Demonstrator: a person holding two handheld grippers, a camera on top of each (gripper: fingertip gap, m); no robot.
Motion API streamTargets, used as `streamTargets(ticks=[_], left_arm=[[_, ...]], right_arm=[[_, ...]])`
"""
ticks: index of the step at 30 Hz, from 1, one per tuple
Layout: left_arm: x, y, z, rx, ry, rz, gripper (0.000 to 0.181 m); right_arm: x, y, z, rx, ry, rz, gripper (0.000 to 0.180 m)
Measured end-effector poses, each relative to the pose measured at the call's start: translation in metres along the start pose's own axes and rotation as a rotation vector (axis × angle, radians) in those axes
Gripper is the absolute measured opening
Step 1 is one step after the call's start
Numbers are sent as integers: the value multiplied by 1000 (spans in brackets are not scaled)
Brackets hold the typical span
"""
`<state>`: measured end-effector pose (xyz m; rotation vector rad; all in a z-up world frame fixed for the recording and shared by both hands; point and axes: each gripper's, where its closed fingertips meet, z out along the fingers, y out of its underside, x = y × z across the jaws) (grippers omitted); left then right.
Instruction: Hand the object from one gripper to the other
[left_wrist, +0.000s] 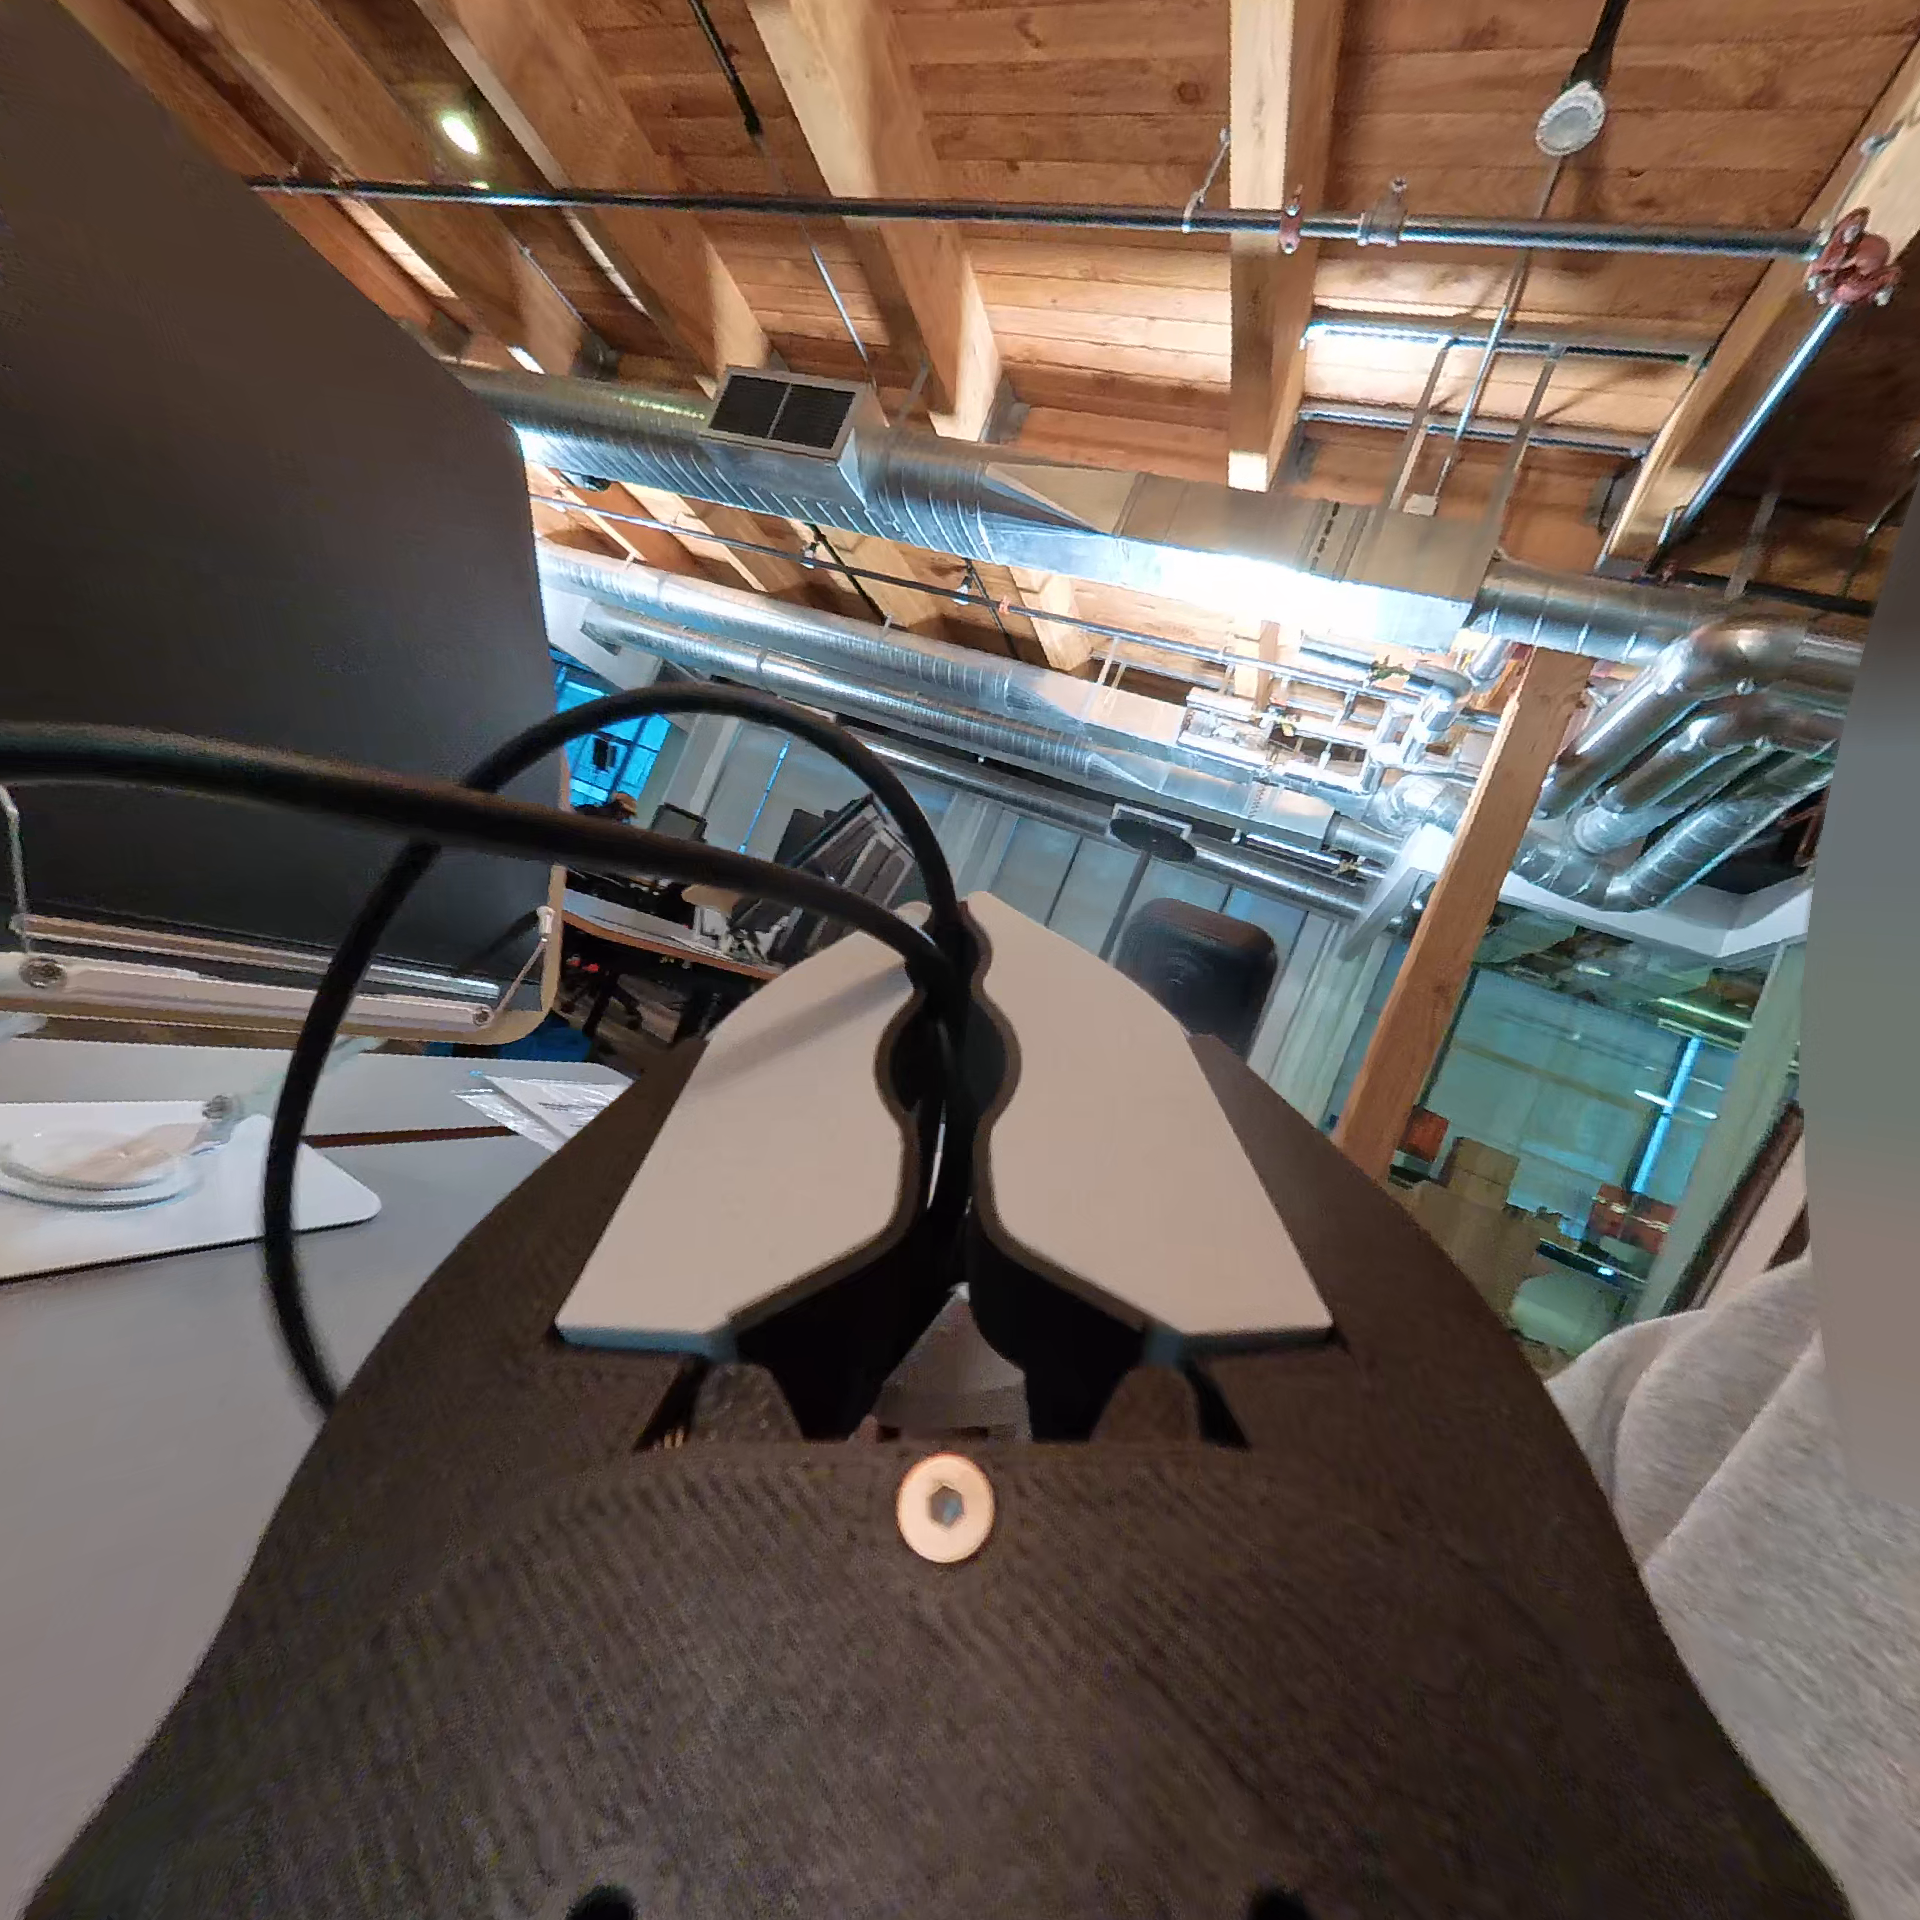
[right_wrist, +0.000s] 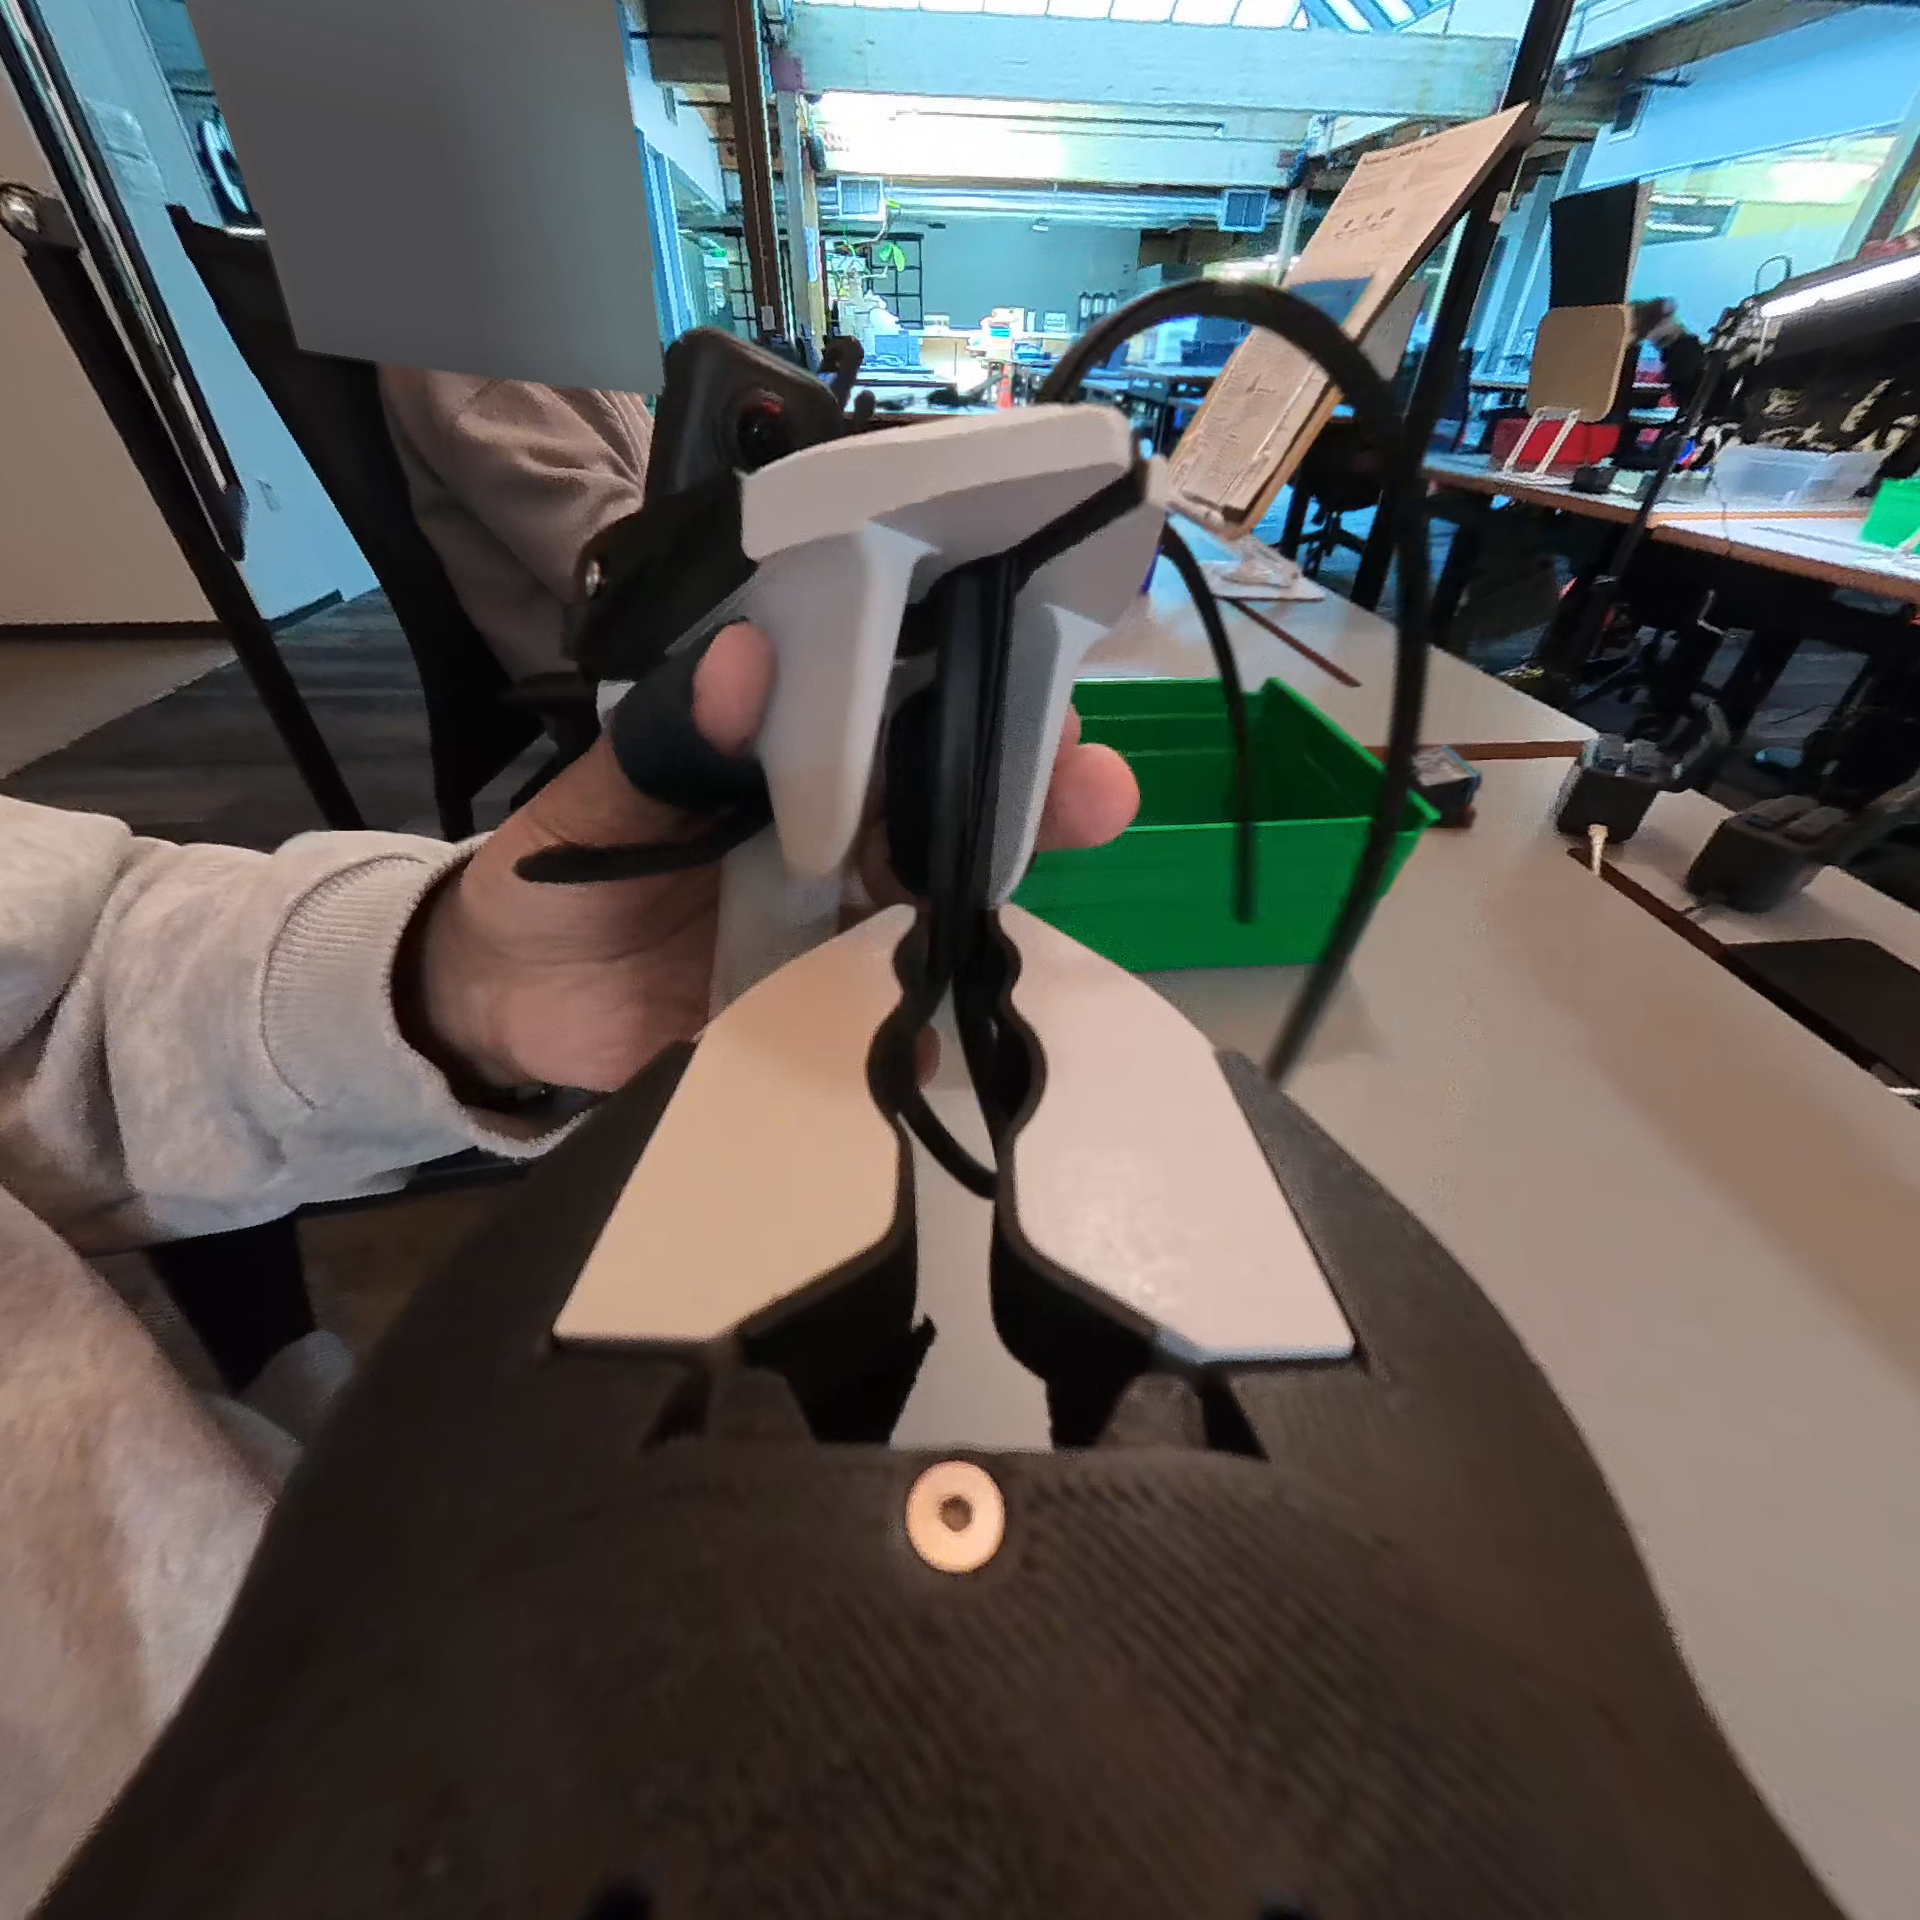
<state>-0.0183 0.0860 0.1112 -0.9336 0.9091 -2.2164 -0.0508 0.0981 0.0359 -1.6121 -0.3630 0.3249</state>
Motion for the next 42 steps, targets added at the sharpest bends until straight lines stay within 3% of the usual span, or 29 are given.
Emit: streamTargets(ticks=[7,11,15,18,23,29,36,39,42], left_arm=[[-4,1,0,-14,10,-86,2],[-9,1,2,-51,-22,-105,42],[-14,10,5,-90,-45,-156,65],[-16,18,6,-121,-58,-188,67],[-9,23,8,-164,-26,-177,55],[-4,26,9,-237,-79,89,57],[0,35,14,-372,-204,673,93],[-2,54,14,-487,-187,732,98],[-9,85,7,-668,-161,677,84]], right_arm=[[1,0,-2,13,-41,62,9],[11,-13,-12,90,-95,219,9],[34,-23,-30,116,-45,223,8],[49,-32,-45,100,35,135,9],[68,-45,-70,21,155,1,8],[72,-18,-85,-326,178,-16,9],[65,4,-104,-617,216,-134,9],[54,1,-103,-628,192,-154,9],[45,-7,-100,-601,170,-158,9]])
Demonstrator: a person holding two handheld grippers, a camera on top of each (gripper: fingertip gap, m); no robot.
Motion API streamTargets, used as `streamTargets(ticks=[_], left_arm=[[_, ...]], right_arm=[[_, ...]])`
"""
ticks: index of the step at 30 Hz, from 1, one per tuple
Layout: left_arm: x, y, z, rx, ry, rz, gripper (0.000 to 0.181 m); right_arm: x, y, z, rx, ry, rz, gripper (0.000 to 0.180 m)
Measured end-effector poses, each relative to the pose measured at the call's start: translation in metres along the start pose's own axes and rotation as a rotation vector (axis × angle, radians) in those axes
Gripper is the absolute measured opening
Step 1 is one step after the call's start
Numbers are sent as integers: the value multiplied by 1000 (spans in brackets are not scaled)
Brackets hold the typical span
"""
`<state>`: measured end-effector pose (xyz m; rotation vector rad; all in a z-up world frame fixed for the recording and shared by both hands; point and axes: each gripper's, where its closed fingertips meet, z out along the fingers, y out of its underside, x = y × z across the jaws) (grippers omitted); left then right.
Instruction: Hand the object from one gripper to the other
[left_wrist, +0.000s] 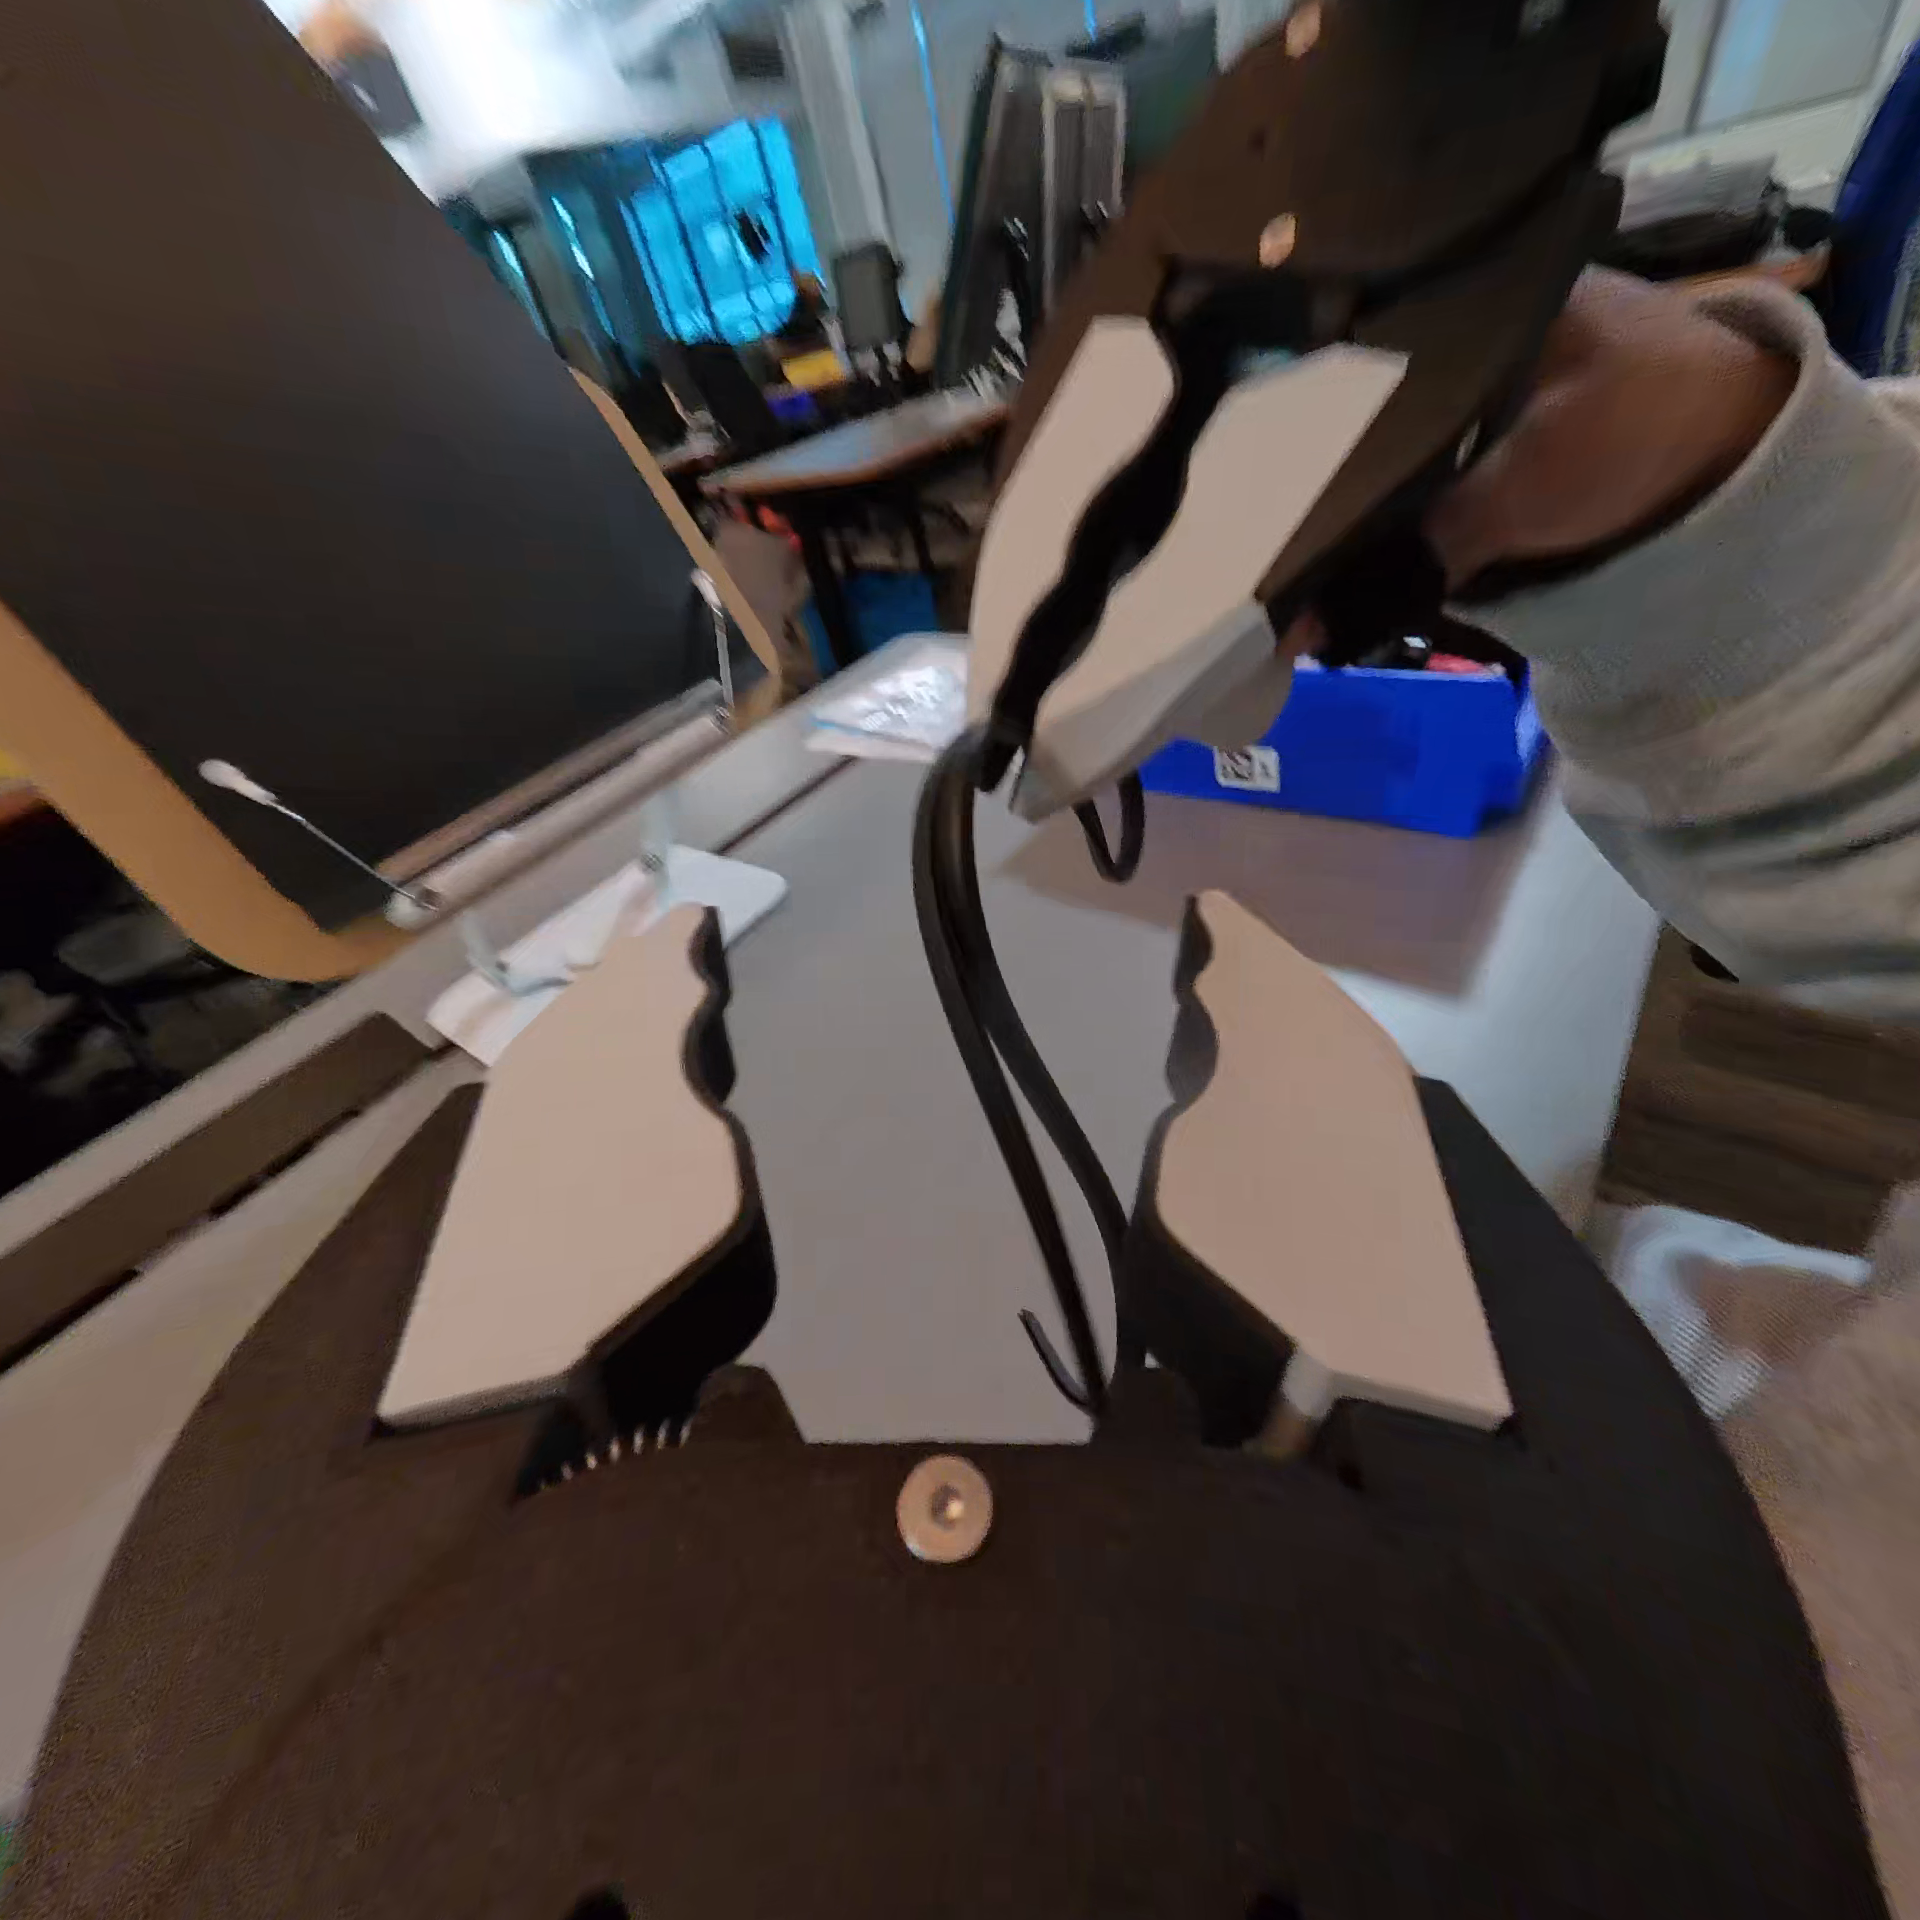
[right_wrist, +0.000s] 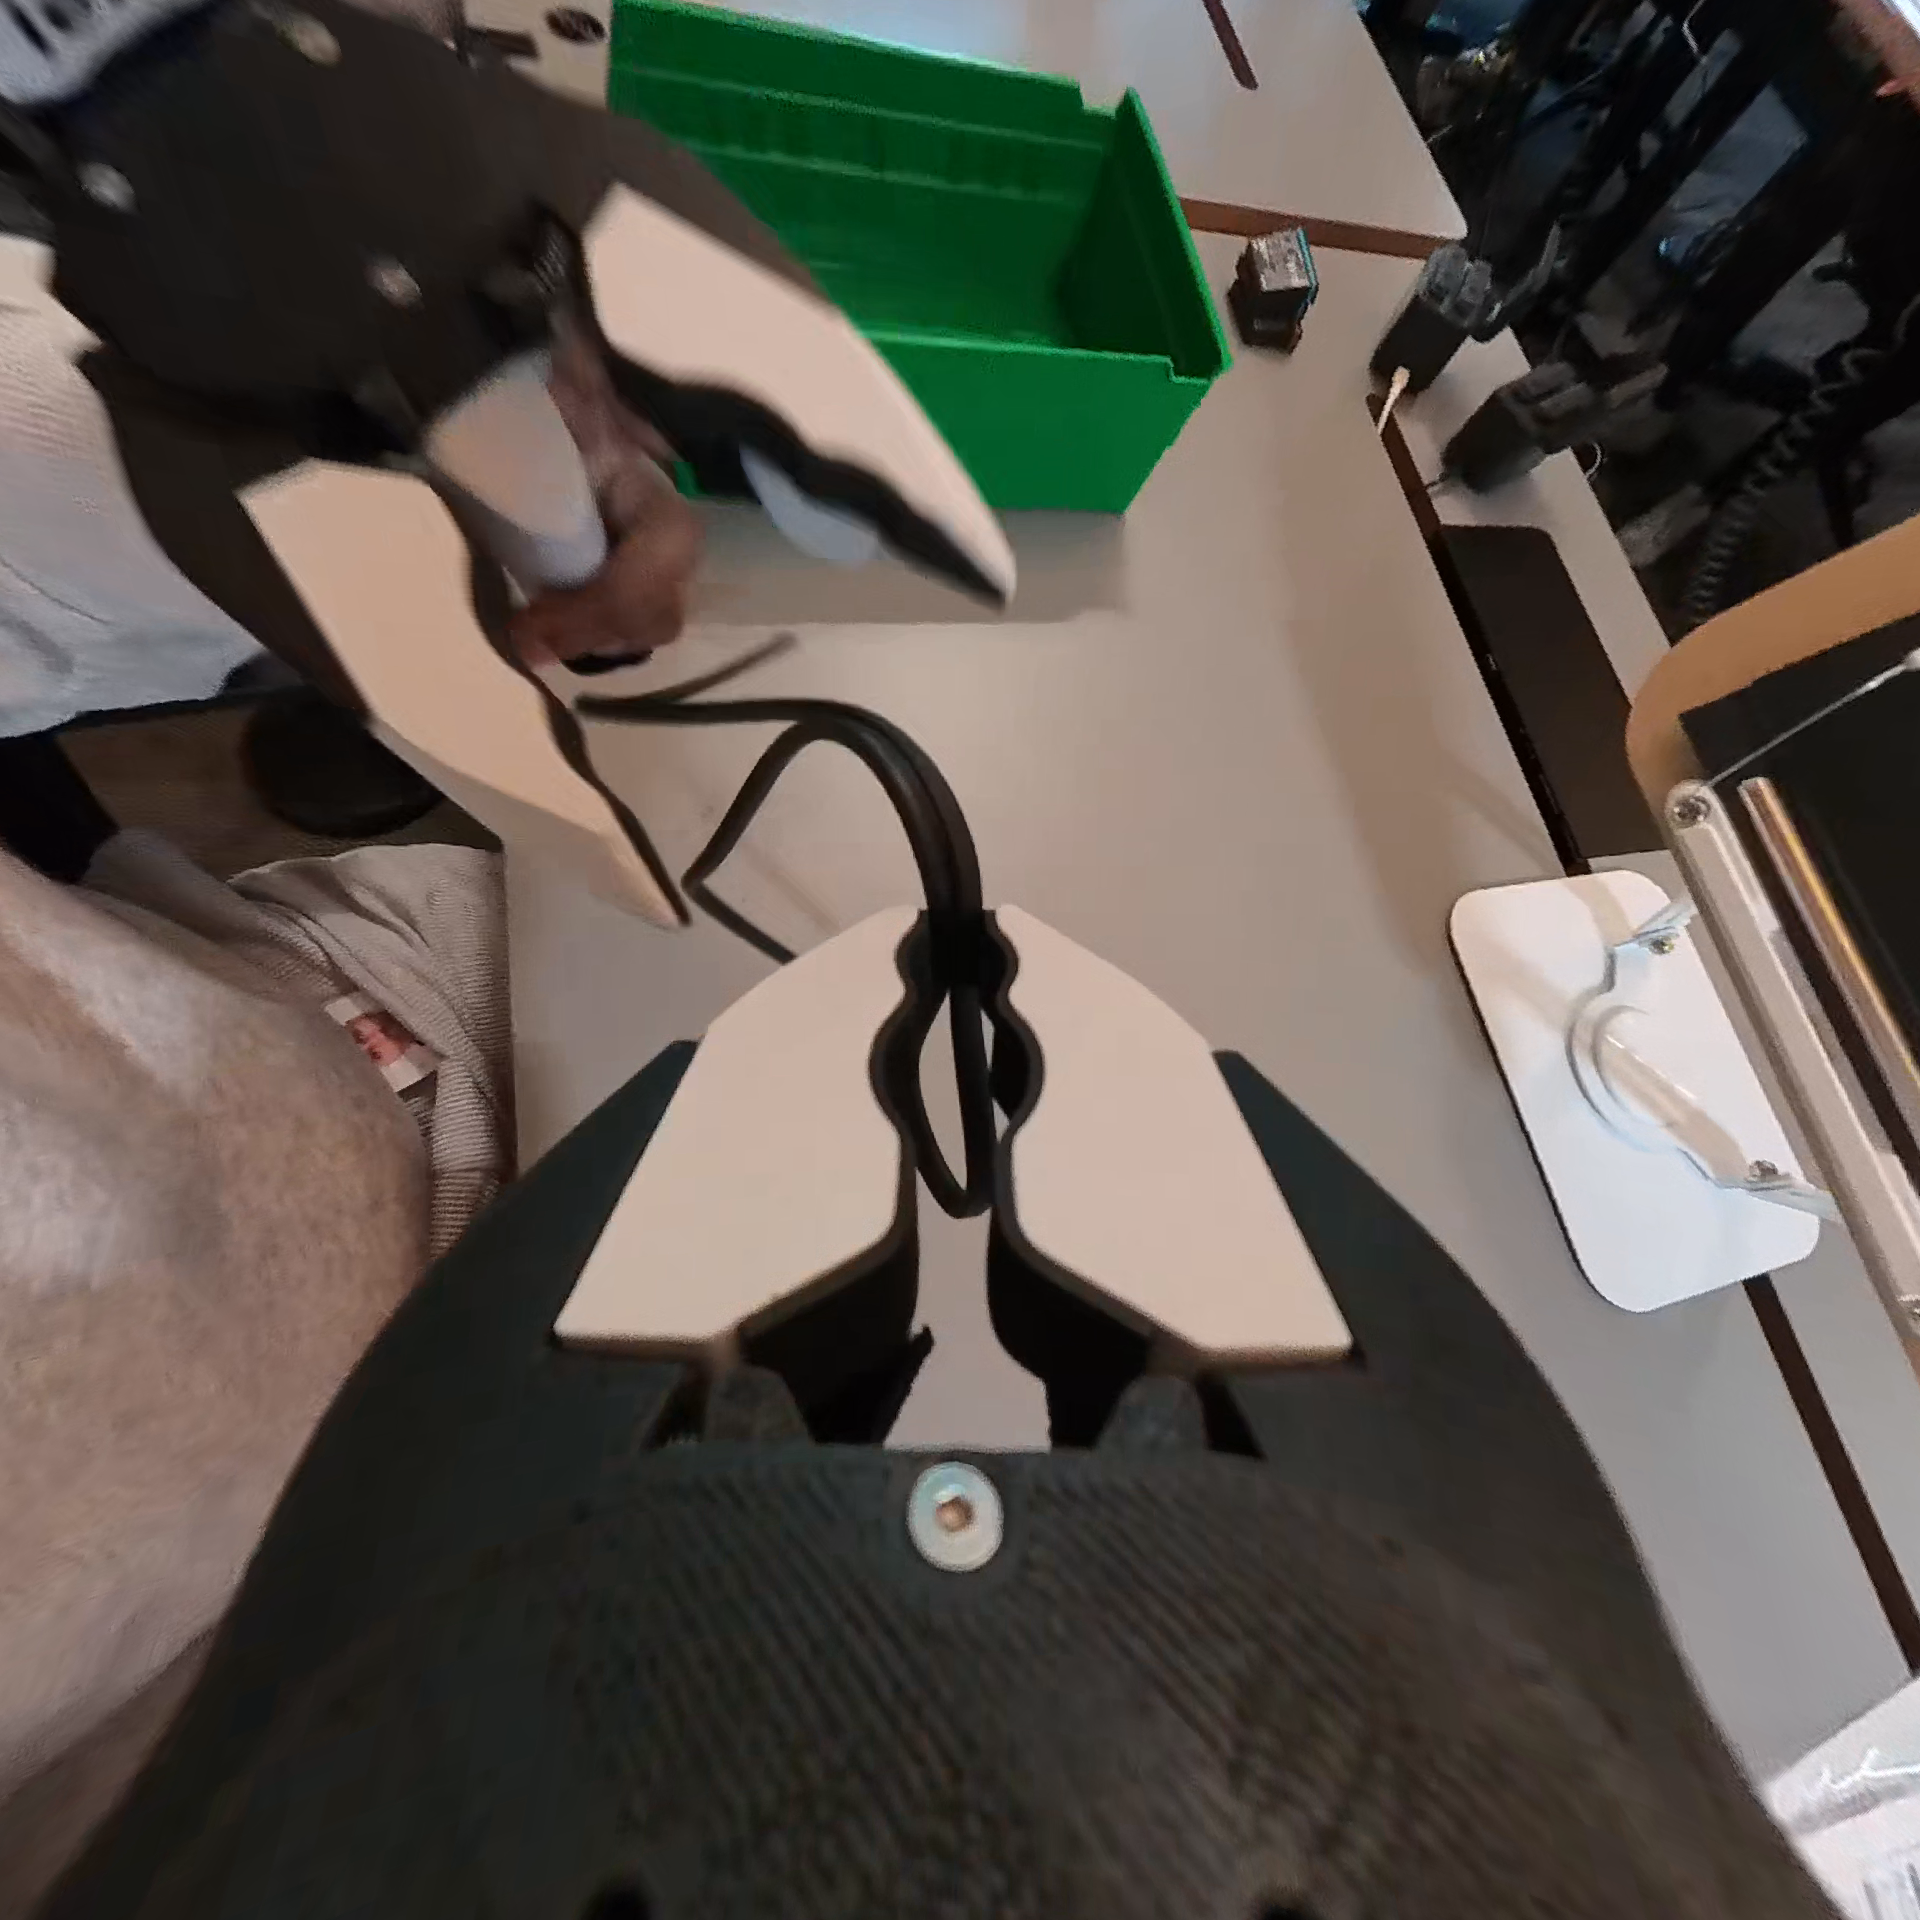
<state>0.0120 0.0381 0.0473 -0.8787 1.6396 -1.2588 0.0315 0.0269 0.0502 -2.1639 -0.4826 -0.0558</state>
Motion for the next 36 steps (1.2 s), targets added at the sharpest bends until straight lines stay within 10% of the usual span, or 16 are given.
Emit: streamTargets(ticks=[17,36], left_arm=[[11,14,8,-24,54,-35,6],[4,24,8,-64,82,-101,5]], right_arm=[[3,-25,-40,184,-53,132,8],[38,-19,-70,239,63,196,8]])
